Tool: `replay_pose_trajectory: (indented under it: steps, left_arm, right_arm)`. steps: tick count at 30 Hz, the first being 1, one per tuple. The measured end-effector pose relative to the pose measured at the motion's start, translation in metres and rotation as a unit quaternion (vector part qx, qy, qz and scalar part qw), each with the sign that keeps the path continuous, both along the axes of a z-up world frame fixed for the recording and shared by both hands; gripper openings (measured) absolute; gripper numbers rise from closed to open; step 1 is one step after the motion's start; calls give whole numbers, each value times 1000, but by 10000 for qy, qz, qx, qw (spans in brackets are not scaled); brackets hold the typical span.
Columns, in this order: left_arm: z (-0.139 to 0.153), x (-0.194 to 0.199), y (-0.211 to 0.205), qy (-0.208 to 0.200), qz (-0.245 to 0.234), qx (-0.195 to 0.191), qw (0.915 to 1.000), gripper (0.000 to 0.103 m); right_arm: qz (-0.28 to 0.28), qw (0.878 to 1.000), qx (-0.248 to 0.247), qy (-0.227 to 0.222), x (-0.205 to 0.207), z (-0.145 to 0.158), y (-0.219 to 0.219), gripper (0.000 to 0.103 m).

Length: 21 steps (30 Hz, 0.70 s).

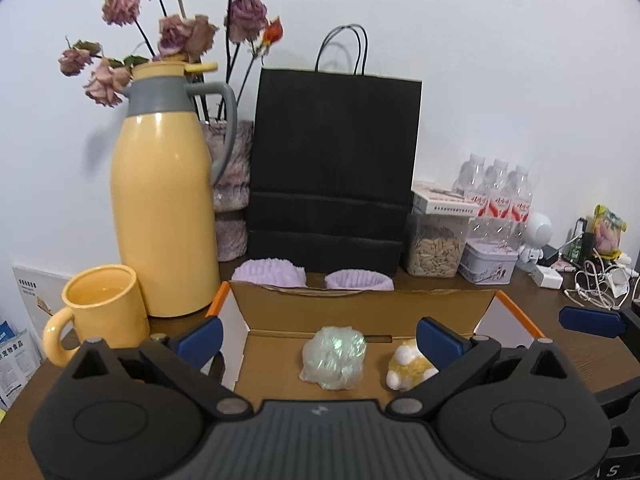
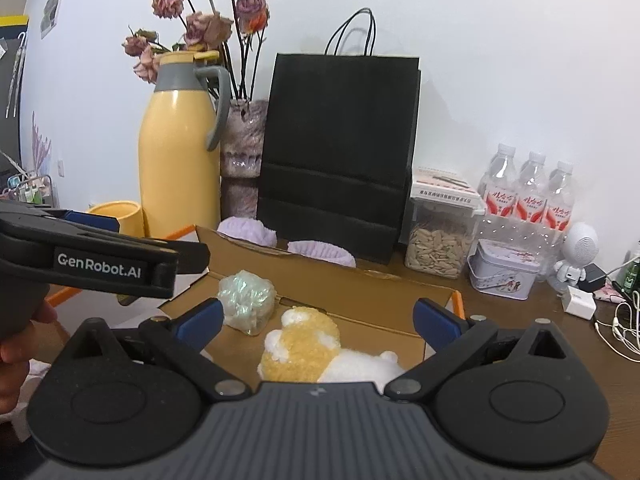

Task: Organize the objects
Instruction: 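Carry the bag and plush sheep into the box and open both tools, then withdraw both tools from the box toward the table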

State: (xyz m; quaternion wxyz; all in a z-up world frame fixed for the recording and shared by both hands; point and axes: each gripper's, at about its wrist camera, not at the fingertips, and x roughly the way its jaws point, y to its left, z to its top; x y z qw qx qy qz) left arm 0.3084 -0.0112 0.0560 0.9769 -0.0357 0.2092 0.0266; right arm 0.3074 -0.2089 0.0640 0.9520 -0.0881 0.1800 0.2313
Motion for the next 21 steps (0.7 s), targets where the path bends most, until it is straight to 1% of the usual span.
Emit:
replay_pose_trajectory:
  steps: [11, 21]
  left_arm:
    - [9, -54, -3, -201, 7, -8, 9998, 103]
    - [14, -104, -1, -212, 15, 64, 9998, 103]
  right_arm:
    - [-64, 9999, 81, -133, -44, 11, -8, 103]
    - [-135, 9998, 142, -103, -91, 12, -18, 103]
